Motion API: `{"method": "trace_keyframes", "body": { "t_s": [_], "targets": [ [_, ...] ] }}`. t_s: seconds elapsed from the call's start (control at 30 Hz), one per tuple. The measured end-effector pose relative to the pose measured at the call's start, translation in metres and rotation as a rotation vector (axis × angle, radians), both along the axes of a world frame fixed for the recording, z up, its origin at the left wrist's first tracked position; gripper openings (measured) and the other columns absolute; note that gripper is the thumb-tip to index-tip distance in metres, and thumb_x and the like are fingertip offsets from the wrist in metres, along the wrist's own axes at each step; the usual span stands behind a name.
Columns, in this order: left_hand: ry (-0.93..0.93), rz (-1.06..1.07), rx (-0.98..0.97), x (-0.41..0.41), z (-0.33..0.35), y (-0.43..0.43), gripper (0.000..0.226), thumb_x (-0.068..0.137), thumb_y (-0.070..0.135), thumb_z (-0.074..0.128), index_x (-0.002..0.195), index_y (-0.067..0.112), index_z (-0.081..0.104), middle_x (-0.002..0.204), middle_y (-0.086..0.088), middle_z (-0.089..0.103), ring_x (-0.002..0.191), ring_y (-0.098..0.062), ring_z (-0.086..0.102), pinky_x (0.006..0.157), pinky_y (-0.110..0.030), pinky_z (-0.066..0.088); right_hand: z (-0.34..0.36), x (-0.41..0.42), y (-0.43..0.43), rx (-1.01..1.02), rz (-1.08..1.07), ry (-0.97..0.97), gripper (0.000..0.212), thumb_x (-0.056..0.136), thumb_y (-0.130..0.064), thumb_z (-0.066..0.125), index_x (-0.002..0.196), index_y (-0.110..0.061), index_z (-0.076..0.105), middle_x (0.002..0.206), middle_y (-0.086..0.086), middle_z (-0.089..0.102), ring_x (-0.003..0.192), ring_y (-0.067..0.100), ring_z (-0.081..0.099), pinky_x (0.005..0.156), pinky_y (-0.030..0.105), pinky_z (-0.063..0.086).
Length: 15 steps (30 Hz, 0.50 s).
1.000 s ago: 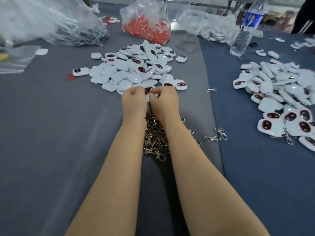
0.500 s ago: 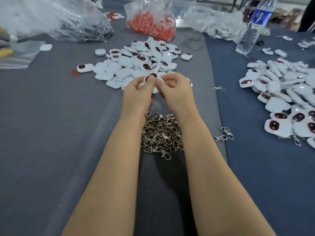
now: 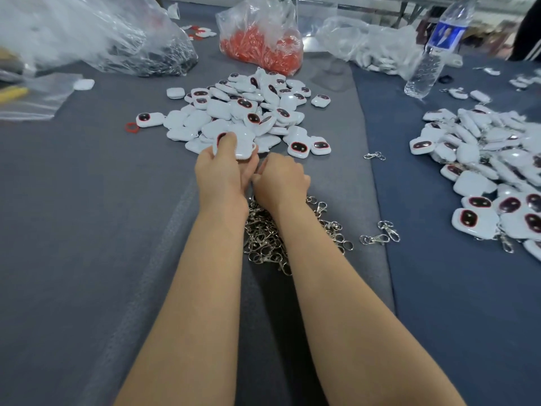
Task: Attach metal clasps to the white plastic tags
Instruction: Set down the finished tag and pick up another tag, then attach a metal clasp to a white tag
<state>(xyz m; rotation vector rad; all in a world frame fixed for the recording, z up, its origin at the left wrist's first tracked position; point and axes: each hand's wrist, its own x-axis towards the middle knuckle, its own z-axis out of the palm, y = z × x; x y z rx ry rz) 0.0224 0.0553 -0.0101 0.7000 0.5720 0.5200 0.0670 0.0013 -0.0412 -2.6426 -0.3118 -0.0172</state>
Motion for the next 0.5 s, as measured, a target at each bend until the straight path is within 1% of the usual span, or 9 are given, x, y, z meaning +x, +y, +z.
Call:
{"method": "trace_keyframes", "body": {
  "t_s": [0.07,0.1,0.2,0.23,0.3,0.37,0.4,0.43,0.5],
  "targets": [
    [0.054,0.002,0.071,0.001,-0.002,-0.002,0.007,0.093,0.016,0.054,0.093,0.010,0.057,0.084,-0.005,0.064,0.056,-0.006,0.062,0.057,-0.017,0.054,0.002,0.002,-0.009,0.029,-0.001,0.034,0.025,0.093,-0.020,0.051,0.116,-0.011,0.053,0.122,0.010,0.056,0.116,0.031,0.048,0.090,0.036,0.037],
    [0.079,-0.001,0.120,0.001,-0.003,-0.005,0.013,0.094,0.016,0.052,0.101,0.008,0.059,0.082,-0.004,0.064,0.052,-0.004,0.059,0.052,-0.015,0.051,0.002,0.003,-0.017,0.107,-0.002,0.057,0.024,0.093,-0.019,0.052,0.114,-0.009,0.053,0.117,0.010,0.058,0.110,0.029,0.052,0.084,0.031,0.038],
    [0.080,-0.051,0.187,0.004,-0.006,-0.015,0.037,0.096,0.009,0.047,0.133,0.007,0.043,0.084,-0.008,0.063,0.046,-0.003,0.057,0.047,-0.014,0.049,0.008,0.007,-0.051,0.430,-0.028,0.075,0.012,0.091,-0.013,0.055,0.103,-0.011,0.054,0.084,-0.006,0.054,0.082,0.015,0.049,0.060,0.015,0.029],
    [0.065,-0.081,0.193,0.003,-0.007,-0.020,0.040,0.097,0.007,0.045,0.136,0.013,0.039,0.088,-0.009,0.062,0.047,-0.003,0.060,0.048,-0.015,0.051,0.010,0.007,-0.063,0.507,-0.053,0.055,0.011,0.091,-0.013,0.056,0.102,-0.013,0.055,0.077,-0.011,0.049,0.075,0.010,0.048,0.059,0.013,0.031],
    [0.066,-0.115,0.244,0.003,-0.007,-0.030,0.033,0.098,0.006,0.041,0.129,0.018,0.046,0.099,-0.010,0.060,0.051,-0.005,0.065,0.050,-0.017,0.053,0.013,0.005,-0.081,0.525,-0.065,-0.009,0.015,0.091,-0.017,0.058,0.106,-0.017,0.058,0.074,-0.013,0.049,0.068,0.002,0.047,0.057,0.006,0.034],
    [0.062,-0.070,0.284,0.004,-0.007,-0.035,0.024,0.098,0.007,0.039,0.113,0.017,0.055,0.107,-0.010,0.060,0.055,-0.007,0.067,0.052,-0.019,0.054,0.012,0.002,-0.081,0.408,-0.007,-0.053,0.017,0.090,-0.027,0.060,0.105,-0.019,0.064,0.083,-0.010,0.059,0.075,0.006,0.052,0.062,0.009,0.034],
    [0.051,-0.029,0.286,0.005,-0.007,-0.035,0.023,0.098,0.007,0.038,0.108,0.017,0.055,0.108,-0.008,0.060,0.056,-0.008,0.068,0.052,-0.018,0.054,0.009,0.000,-0.076,0.334,0.028,-0.041,0.021,0.089,-0.034,0.061,0.104,-0.020,0.066,0.091,-0.006,0.064,0.083,0.010,0.056,0.072,0.014,0.038],
    [0.036,0.017,0.285,0.006,-0.006,-0.034,0.023,0.097,0.007,0.037,0.107,0.017,0.055,0.106,-0.006,0.060,0.057,-0.009,0.068,0.052,-0.018,0.053,0.006,-0.001,-0.068,0.253,0.048,-0.009,0.026,0.088,-0.041,0.061,0.103,-0.021,0.067,0.099,-0.003,0.066,0.093,0.015,0.058,0.082,0.024,0.043],
    [0.009,0.095,0.287,0.008,-0.005,-0.028,0.025,0.096,0.008,0.036,0.111,0.017,0.054,0.099,-0.004,0.061,0.058,-0.008,0.067,0.055,-0.018,0.053,0.002,-0.004,-0.050,0.076,0.045,0.050,0.035,0.085,-0.049,0.061,0.106,-0.022,0.065,0.113,0.003,0.062,0.110,0.024,0.053,0.095,0.038,0.042]
  ]
}}
